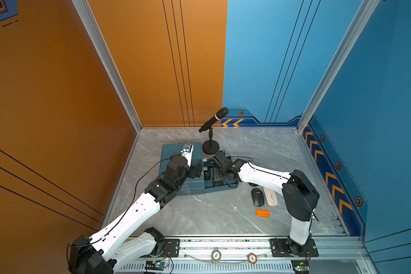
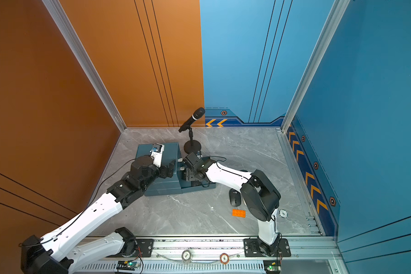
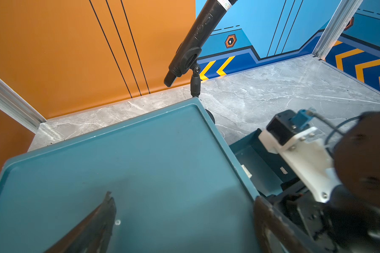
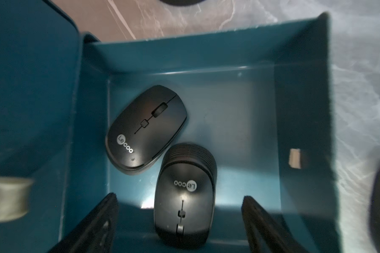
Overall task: Take the mice out of the drawer
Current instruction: Open the drawer in the storage box, then pick up the mouse from the drawer.
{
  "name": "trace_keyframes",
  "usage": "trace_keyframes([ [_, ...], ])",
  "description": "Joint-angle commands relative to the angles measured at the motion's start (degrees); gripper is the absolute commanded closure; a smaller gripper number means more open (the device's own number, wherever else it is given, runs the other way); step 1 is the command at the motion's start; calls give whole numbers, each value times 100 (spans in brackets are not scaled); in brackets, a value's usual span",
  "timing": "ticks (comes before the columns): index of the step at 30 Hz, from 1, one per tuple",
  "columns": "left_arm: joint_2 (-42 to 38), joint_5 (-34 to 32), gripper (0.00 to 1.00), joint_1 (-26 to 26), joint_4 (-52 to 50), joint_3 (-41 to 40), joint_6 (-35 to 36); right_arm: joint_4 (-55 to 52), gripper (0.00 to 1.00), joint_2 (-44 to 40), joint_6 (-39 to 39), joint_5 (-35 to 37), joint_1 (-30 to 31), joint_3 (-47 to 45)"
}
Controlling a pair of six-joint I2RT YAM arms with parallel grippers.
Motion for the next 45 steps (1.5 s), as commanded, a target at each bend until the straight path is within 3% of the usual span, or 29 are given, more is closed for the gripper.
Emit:
trace_keyframes([
  [1,-131,52,2,26,-146,-14,115,-244,17,171,-206,-88,-8,230],
  [20,-302,121,2,32,-145,-17,80,-767,30,1191,-455,66,22,666],
  [26,-344,73,2,31,-154,-31,119,-952,42,1403,-416,294,40,889],
  [31,-381,66,2,30,-163,-40,113,-960,57,1332,-385,348,3,920],
  [45,-386,69,2,33,-172,-40,104,-891,62,603,-428,752,-248,944],
])
